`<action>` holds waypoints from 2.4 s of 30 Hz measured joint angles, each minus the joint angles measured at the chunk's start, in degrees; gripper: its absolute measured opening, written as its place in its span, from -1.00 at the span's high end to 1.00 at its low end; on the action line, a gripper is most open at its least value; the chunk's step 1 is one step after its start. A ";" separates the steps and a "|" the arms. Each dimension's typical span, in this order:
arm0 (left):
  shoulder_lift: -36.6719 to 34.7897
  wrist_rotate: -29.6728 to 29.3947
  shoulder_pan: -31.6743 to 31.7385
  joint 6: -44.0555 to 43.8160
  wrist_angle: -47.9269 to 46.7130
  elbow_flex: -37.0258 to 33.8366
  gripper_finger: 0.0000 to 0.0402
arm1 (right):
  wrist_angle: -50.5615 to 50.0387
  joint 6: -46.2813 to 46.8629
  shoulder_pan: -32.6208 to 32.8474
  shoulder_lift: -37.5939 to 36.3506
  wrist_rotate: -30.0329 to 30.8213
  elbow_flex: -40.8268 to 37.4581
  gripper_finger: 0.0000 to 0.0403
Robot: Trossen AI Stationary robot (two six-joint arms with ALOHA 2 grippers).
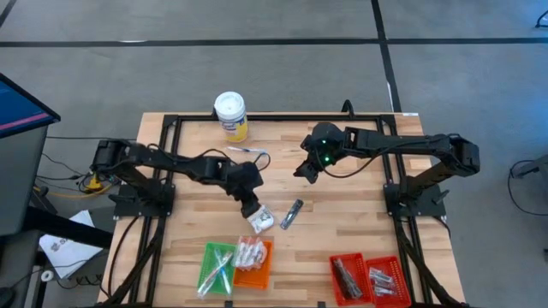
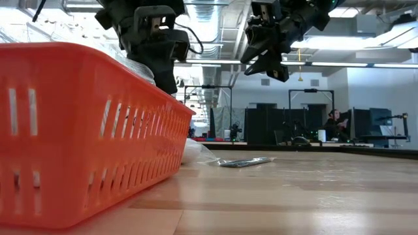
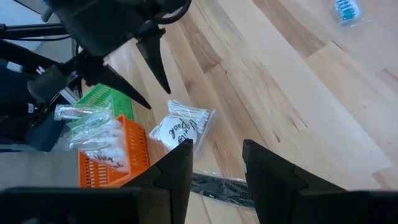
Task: Pick & Place Travel size toiletries
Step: Put the white vanity pack into the orange basket
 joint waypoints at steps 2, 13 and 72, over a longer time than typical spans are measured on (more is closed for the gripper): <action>0.00 -3.75 -1.77 1.33 -0.01 0.00 0.33 | -0.02 0.00 -0.02 0.00 -0.20 0.00 0.34; 0.60 -7.05 -4.46 -1.64 -0.08 -0.46 0.35 | 0.02 0.00 0.77 0.00 -1.64 0.00 0.34; 1.33 -4.92 -1.80 -8.17 10.11 -6.64 0.99 | 0.63 -2.84 1.36 0.00 -1.22 -0.02 0.34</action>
